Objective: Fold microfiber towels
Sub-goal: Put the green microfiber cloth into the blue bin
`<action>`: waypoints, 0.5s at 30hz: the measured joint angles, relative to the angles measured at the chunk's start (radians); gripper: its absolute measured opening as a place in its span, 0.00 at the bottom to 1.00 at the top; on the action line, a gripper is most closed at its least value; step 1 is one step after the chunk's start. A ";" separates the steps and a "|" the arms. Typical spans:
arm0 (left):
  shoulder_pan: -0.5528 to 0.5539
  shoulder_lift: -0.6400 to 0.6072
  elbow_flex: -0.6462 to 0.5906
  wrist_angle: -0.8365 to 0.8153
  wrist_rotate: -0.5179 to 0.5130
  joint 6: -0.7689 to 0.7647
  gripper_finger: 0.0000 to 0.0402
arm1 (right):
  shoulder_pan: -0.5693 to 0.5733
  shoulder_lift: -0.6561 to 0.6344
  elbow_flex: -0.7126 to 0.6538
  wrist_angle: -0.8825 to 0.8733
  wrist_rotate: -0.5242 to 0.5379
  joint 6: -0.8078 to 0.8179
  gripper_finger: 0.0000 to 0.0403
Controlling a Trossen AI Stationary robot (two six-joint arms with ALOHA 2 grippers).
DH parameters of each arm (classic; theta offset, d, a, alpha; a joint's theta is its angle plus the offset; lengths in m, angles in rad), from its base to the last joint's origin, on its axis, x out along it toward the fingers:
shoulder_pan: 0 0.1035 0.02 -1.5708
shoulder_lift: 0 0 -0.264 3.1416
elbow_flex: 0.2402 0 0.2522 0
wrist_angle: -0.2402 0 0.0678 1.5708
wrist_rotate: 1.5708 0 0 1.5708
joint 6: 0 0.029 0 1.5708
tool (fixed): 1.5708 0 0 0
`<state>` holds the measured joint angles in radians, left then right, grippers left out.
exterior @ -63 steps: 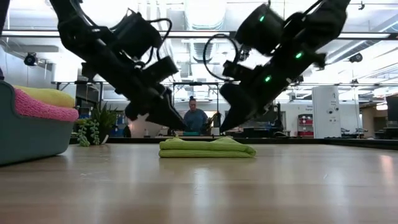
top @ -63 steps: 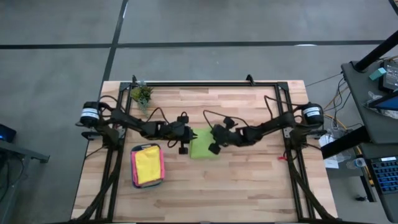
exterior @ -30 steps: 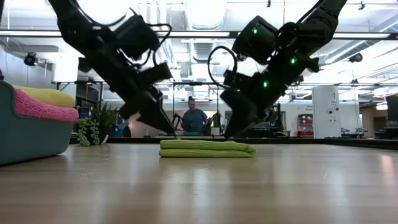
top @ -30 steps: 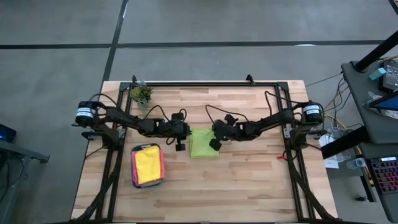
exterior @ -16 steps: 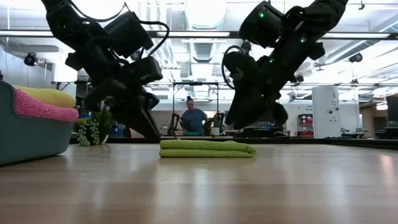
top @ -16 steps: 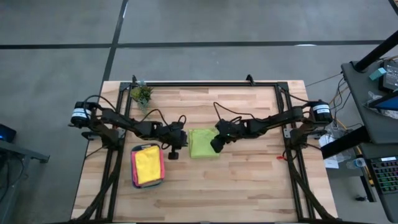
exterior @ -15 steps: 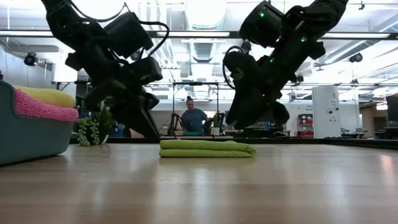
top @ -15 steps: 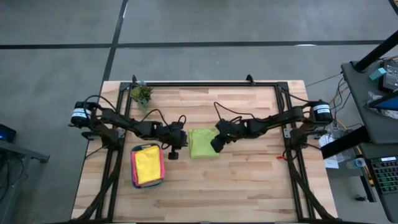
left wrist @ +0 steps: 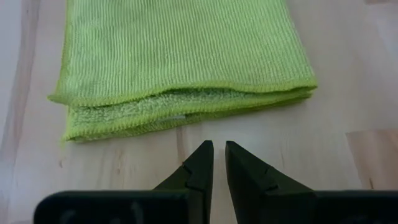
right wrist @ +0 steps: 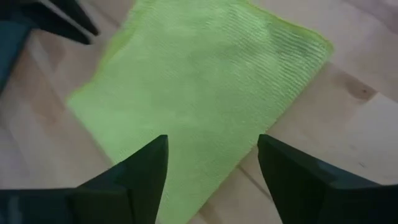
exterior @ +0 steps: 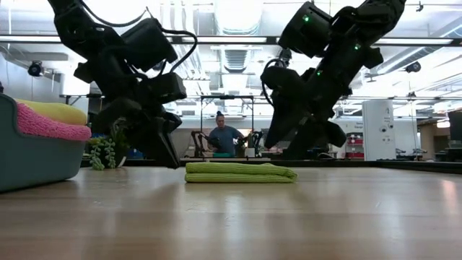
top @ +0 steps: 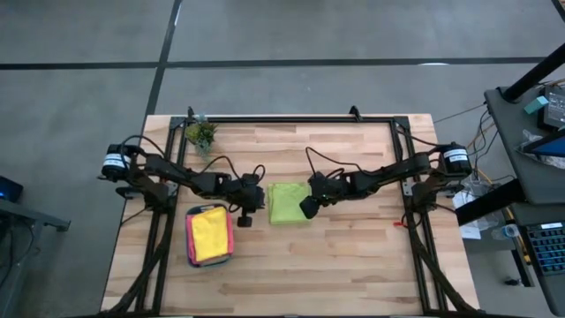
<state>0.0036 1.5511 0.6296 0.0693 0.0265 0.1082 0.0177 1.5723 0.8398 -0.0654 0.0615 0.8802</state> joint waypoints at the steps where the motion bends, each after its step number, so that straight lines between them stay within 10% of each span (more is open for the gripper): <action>1: 0.000 0.004 0.000 0.000 0.000 0.000 0.07 | 0.000 0.004 0.000 0.001 0.010 0.003 0.59; 15: 0.001 0.096 0.002 0.112 0.000 0.002 0.07 | -0.003 0.060 -0.002 0.004 0.043 0.040 0.60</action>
<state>0.0044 1.6470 0.6319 0.1810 0.0261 0.1101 0.0151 1.6325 0.8377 -0.0618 0.1049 0.9205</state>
